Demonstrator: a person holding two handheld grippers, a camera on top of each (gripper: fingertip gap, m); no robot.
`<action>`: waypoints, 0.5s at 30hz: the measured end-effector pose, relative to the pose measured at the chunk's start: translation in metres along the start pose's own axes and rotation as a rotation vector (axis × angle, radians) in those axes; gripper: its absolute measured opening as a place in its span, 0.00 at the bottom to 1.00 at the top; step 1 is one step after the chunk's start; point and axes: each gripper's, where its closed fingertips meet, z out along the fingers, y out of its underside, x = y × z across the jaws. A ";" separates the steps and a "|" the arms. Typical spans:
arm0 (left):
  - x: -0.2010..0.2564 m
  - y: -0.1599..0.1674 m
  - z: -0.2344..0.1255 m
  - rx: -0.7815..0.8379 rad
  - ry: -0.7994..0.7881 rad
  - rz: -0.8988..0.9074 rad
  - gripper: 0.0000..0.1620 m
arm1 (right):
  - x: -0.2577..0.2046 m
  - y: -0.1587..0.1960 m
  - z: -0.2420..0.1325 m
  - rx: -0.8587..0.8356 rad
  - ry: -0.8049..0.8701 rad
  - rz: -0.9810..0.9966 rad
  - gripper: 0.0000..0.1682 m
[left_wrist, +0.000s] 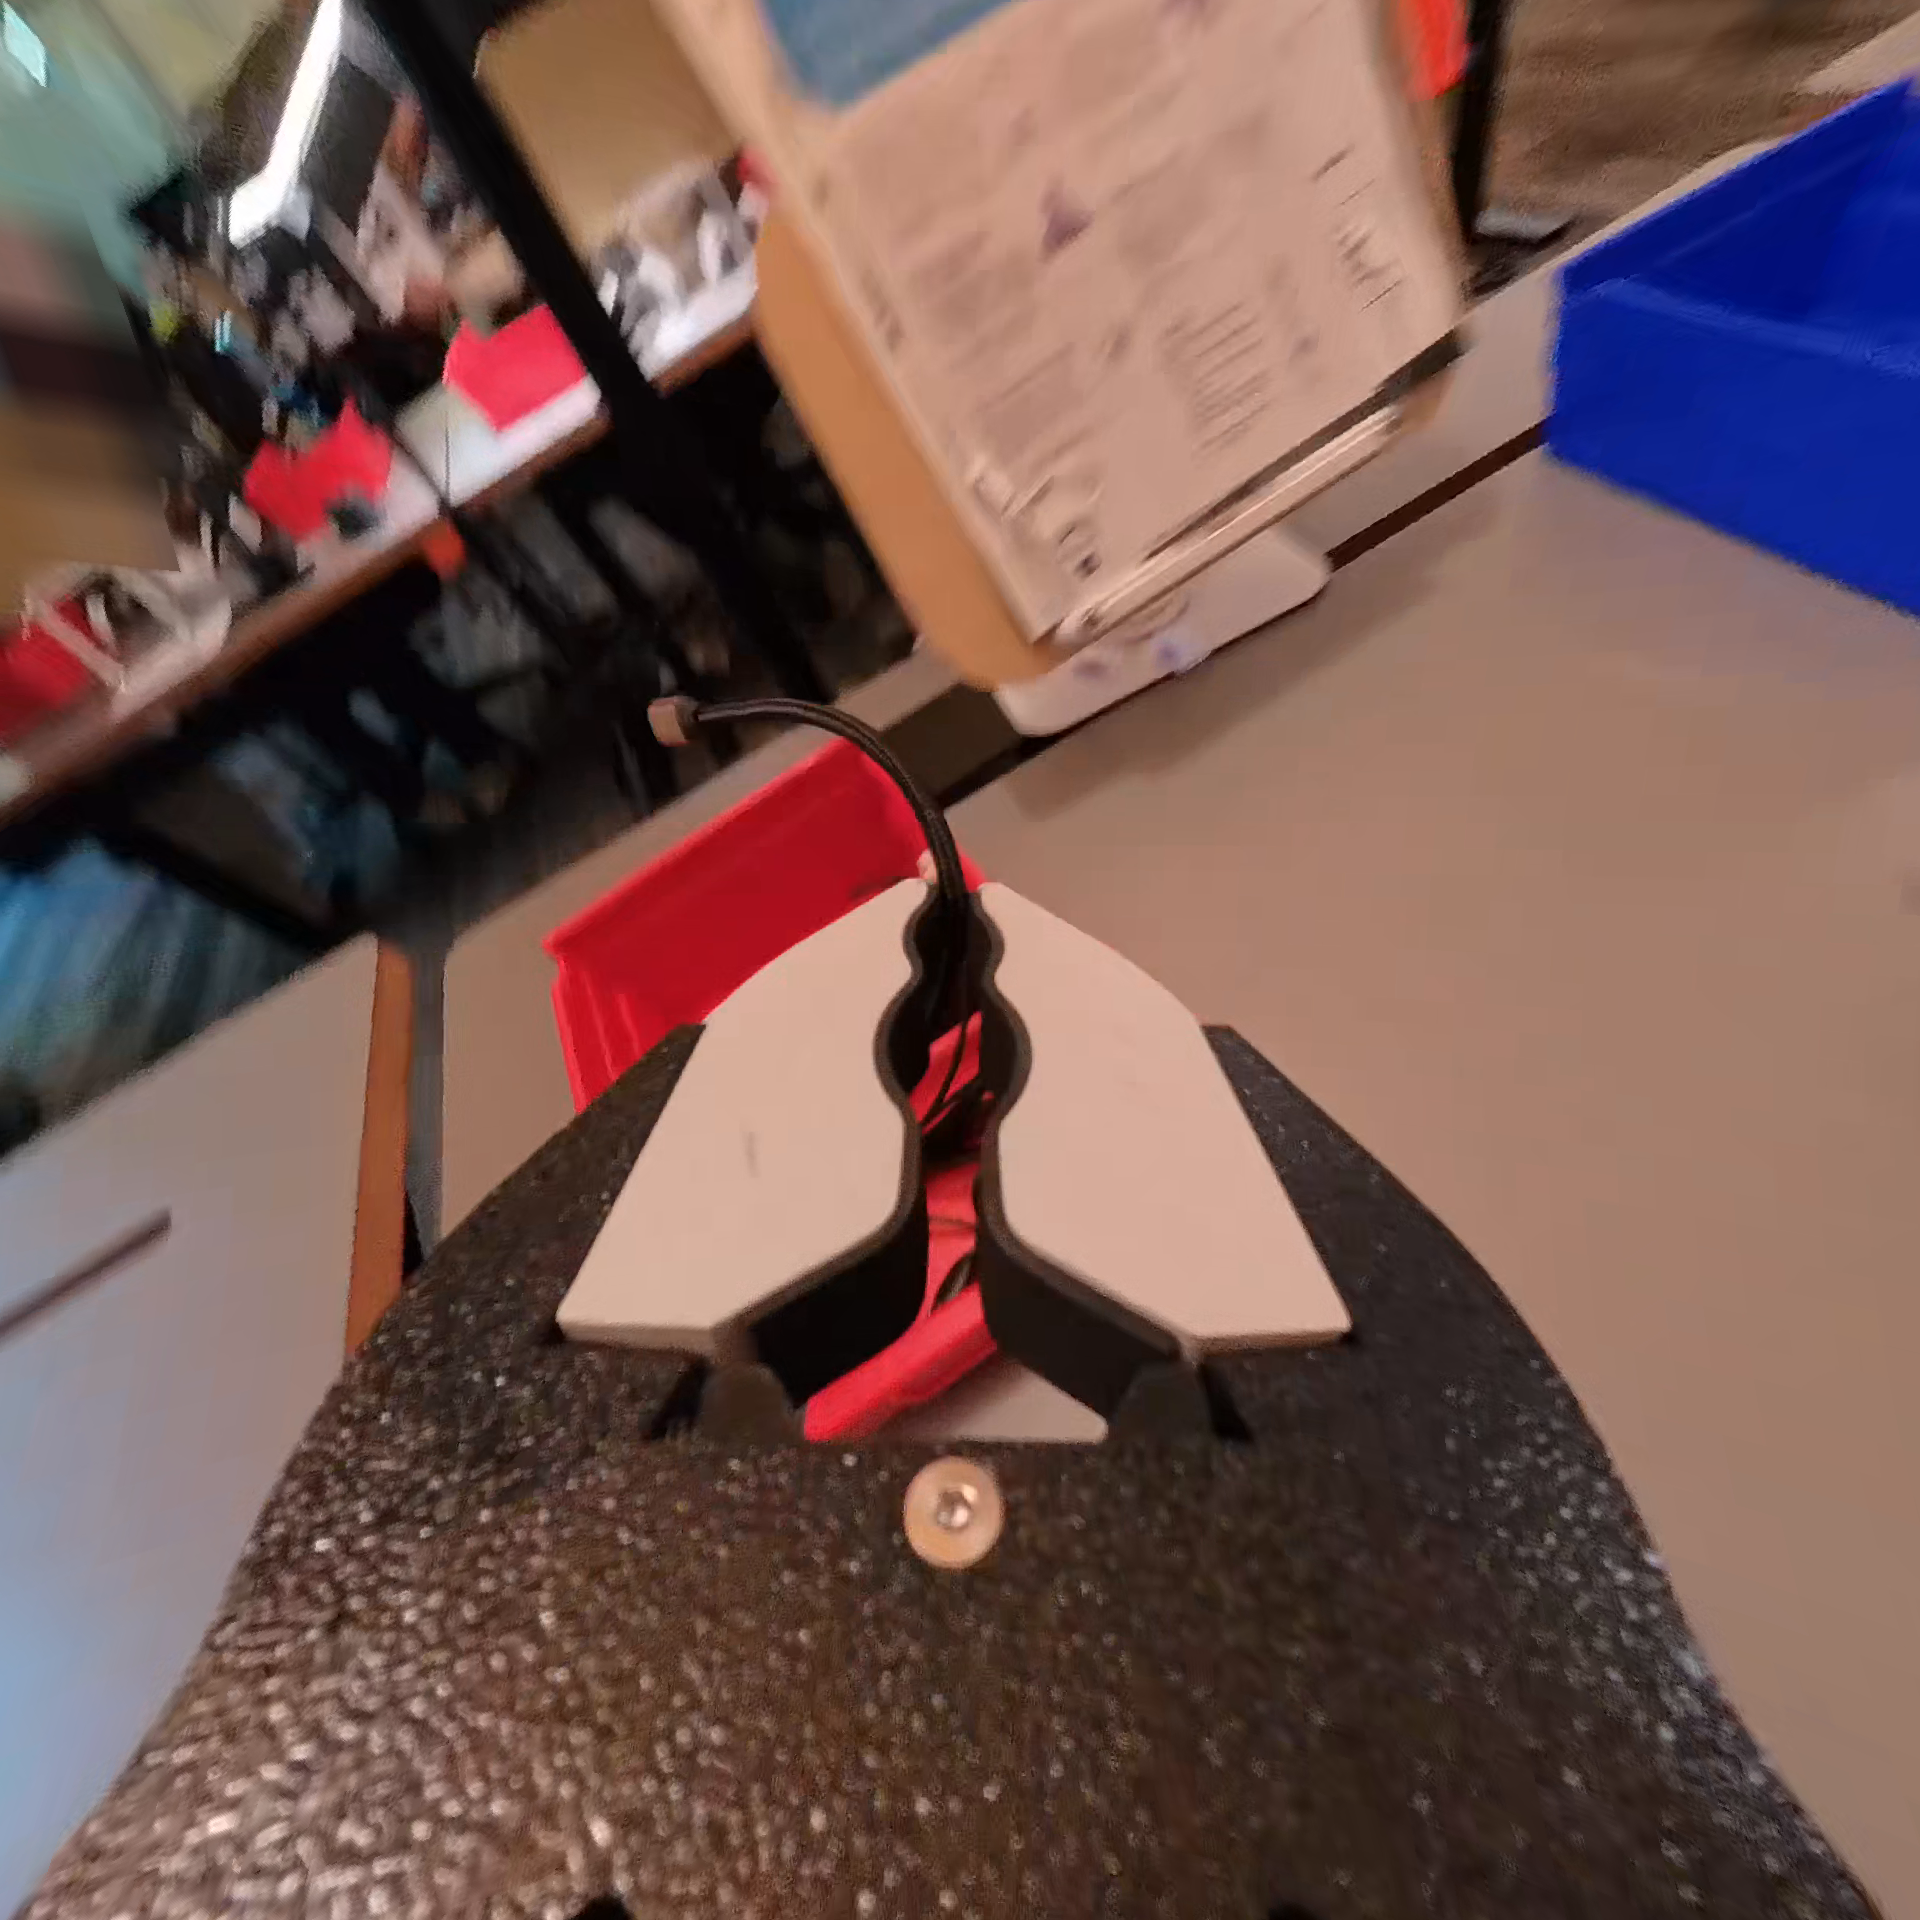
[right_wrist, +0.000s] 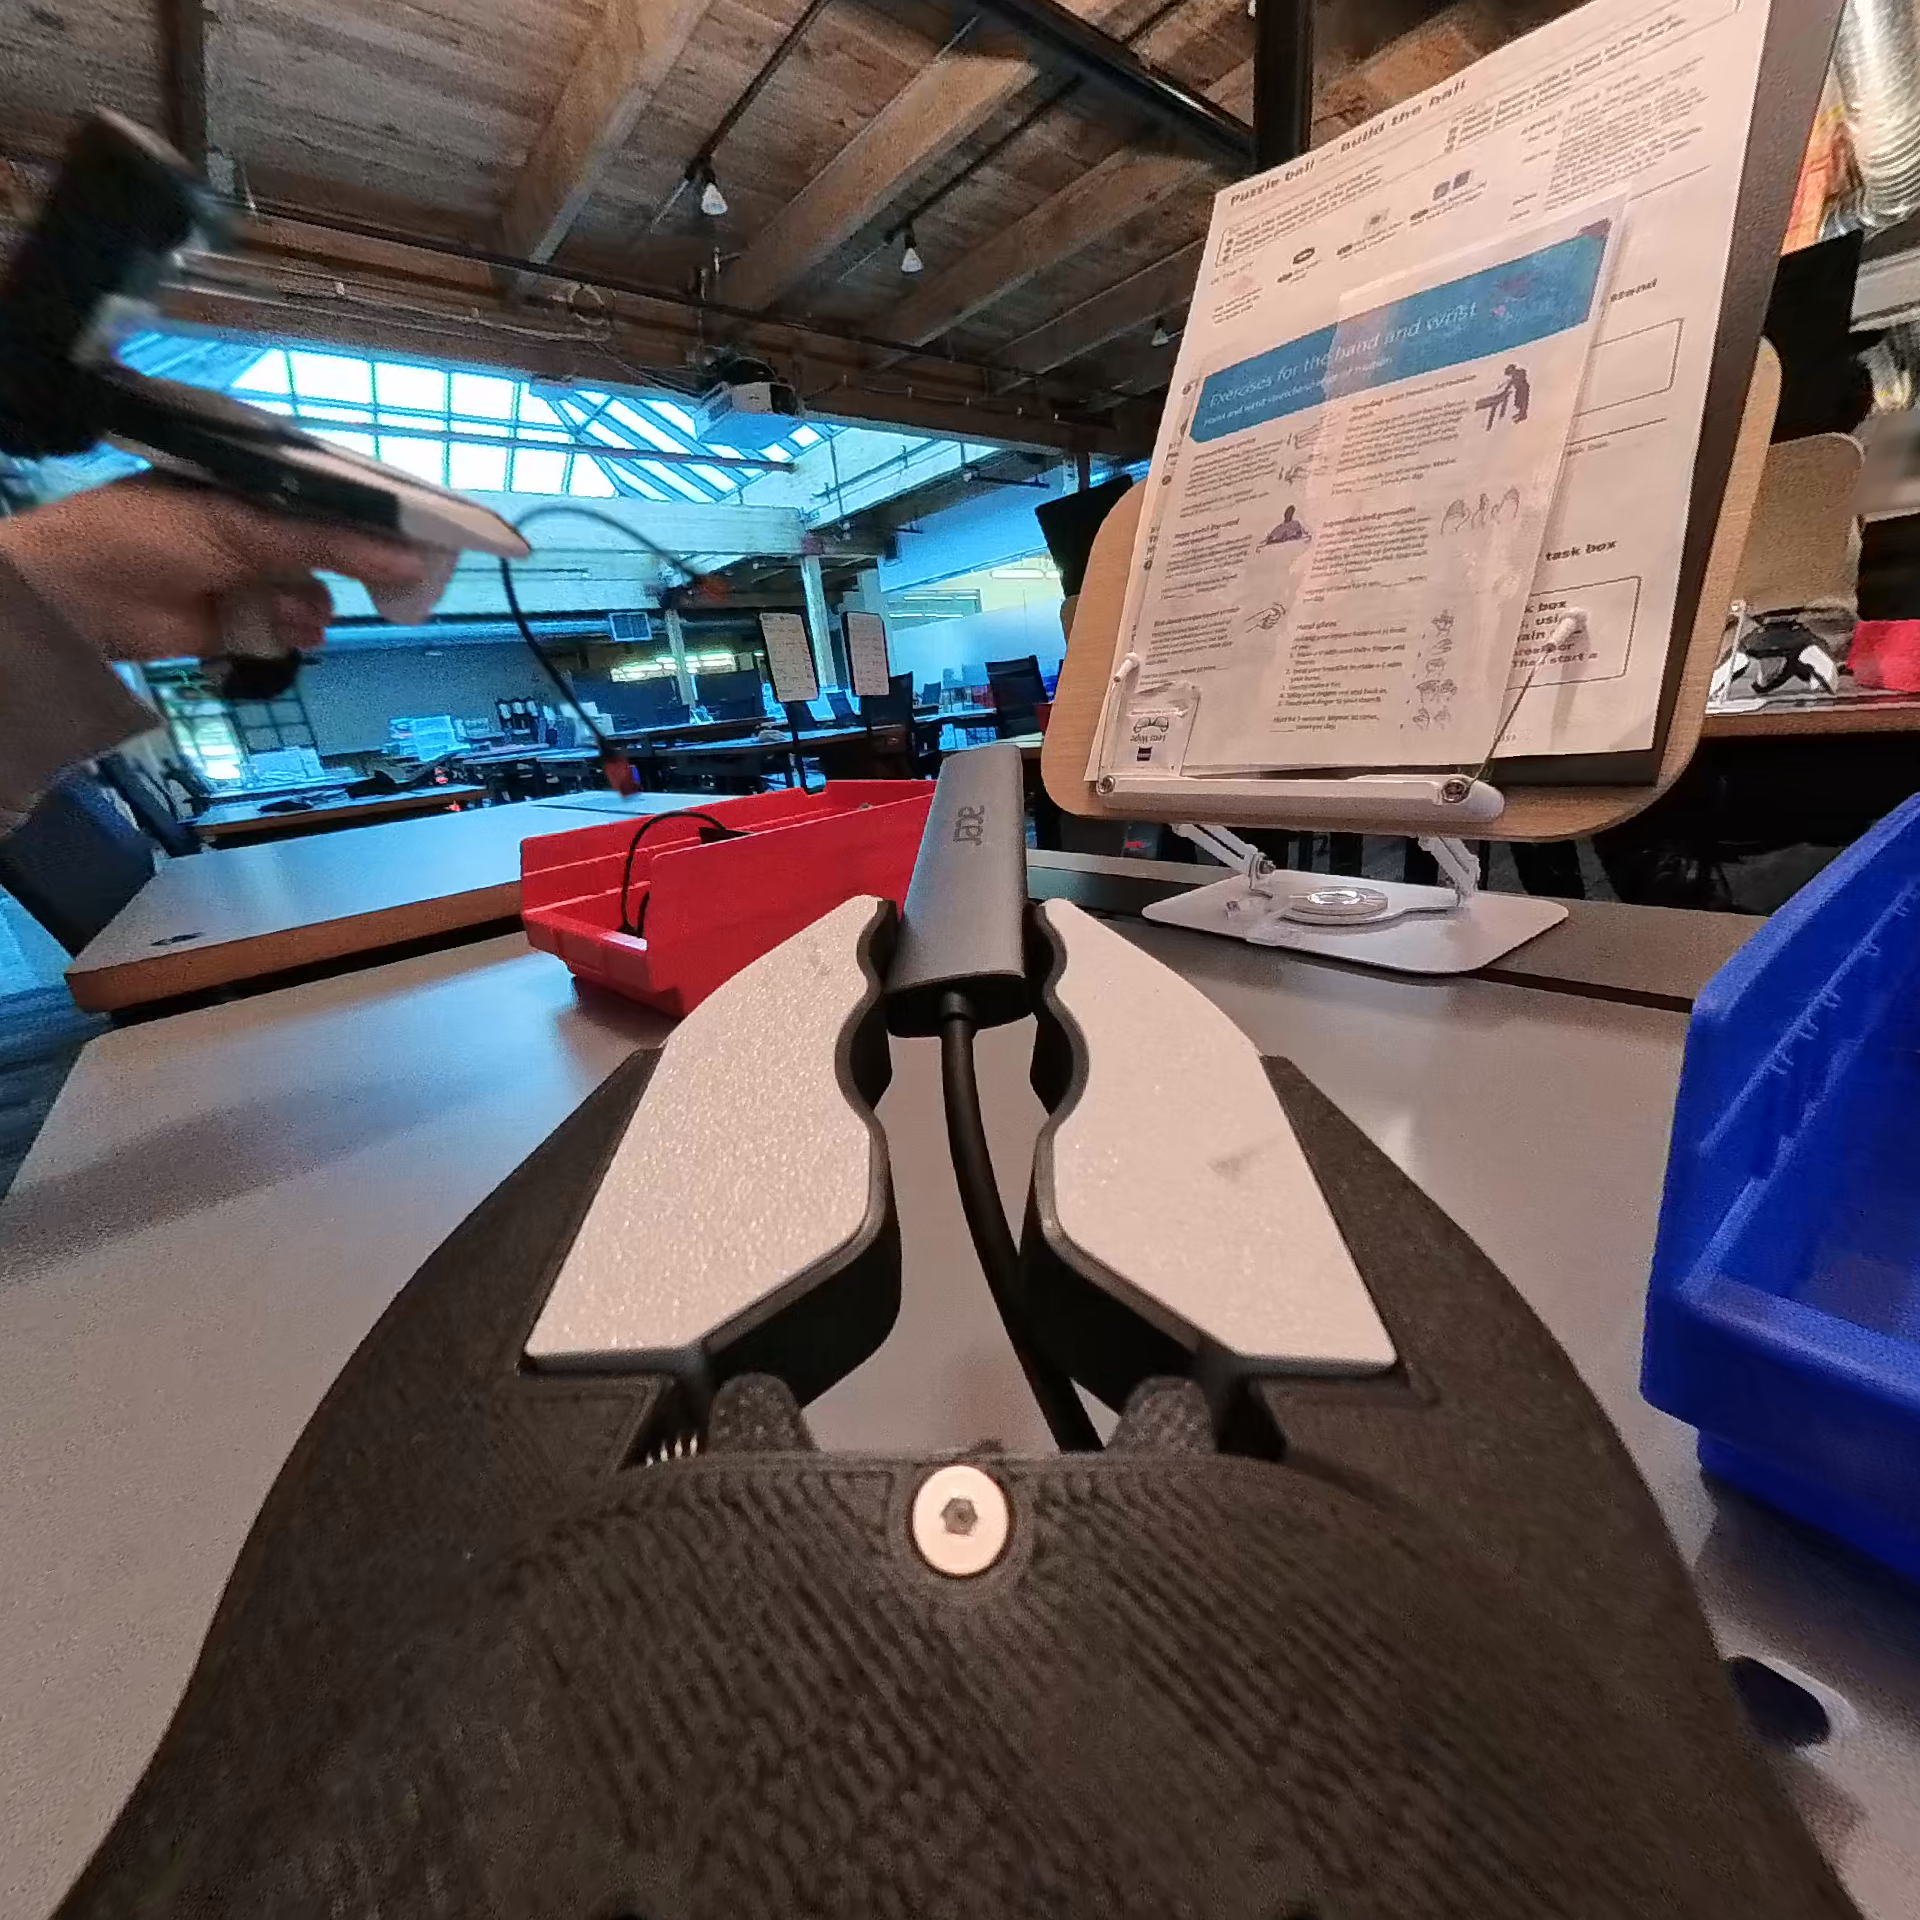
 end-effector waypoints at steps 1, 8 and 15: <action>0.012 -0.013 -0.010 0.050 0.027 0.050 0.02 | 0.001 0.000 0.000 0.003 0.003 0.002 0.14; 0.164 0.003 -0.022 0.165 0.321 0.525 0.02 | 0.012 -0.006 -0.007 0.049 0.050 0.055 0.14; 0.264 0.116 -0.005 0.075 0.565 0.703 0.02 | 0.009 -0.007 -0.009 0.051 0.032 0.050 0.14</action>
